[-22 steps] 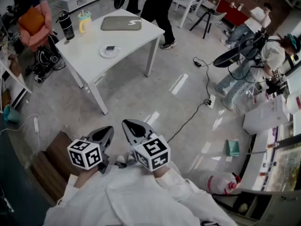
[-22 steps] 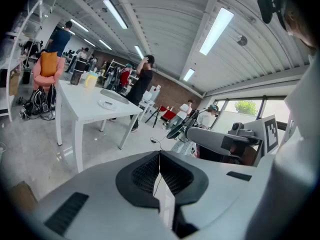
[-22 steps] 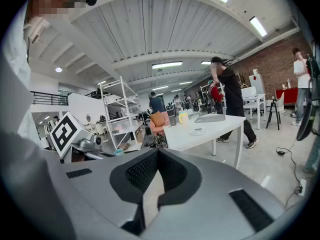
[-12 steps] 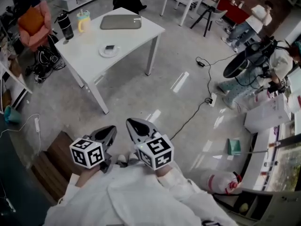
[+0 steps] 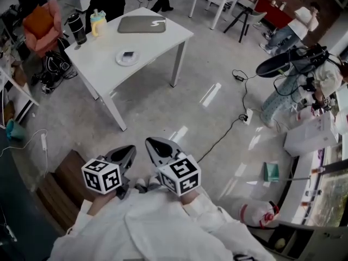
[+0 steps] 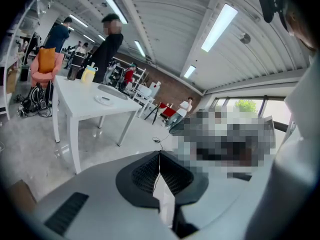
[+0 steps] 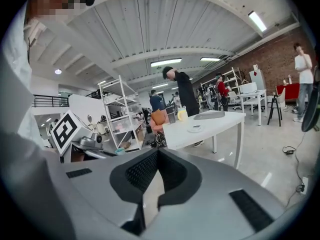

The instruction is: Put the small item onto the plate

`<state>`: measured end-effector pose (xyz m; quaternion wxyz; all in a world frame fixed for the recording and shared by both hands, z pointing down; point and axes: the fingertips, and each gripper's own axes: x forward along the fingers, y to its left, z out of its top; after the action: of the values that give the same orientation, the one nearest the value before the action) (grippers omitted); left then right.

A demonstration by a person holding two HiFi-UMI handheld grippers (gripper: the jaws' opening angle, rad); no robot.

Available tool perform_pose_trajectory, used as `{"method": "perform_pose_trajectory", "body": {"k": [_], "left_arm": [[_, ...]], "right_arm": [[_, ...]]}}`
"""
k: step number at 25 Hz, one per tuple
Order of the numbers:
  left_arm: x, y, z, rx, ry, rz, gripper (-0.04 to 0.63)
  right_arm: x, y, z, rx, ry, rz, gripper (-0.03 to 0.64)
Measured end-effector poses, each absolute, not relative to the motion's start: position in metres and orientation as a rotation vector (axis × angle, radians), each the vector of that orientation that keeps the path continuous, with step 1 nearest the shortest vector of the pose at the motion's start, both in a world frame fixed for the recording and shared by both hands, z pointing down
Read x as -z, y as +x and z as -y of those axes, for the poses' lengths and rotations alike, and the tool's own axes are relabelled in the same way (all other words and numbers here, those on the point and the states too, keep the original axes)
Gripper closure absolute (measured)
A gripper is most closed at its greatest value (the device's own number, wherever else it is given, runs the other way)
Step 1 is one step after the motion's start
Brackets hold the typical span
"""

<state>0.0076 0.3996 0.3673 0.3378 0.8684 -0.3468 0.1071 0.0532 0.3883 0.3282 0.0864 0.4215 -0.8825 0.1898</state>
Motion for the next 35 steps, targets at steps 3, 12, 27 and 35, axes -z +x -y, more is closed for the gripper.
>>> {"method": "perform_pose_trajectory", "body": {"k": [3, 12, 27, 35], "left_arm": [[-0.373, 0.014, -0.393, -0.286, 2.264, 0.903, 0.584], [-0.383, 0.020, -0.385, -0.247, 2.220, 0.944, 0.584], [-0.405, 0.018, -0.304, -0.267, 2.156, 0.927, 0.584], [-0.384, -0.017, -0.180, -0.263, 2.204, 0.919, 0.584]], "right_arm": [[-0.323, 0.054, -0.386, -0.595, 1.234, 2.699, 0.601], [-0.345, 0.063, -0.383, -0.616, 1.208, 2.688, 0.601], [-0.372, 0.075, -0.293, -0.676, 1.243, 2.589, 0.601], [-0.356, 0.049, -0.169, -0.627, 1.317, 2.582, 0.601]]}}
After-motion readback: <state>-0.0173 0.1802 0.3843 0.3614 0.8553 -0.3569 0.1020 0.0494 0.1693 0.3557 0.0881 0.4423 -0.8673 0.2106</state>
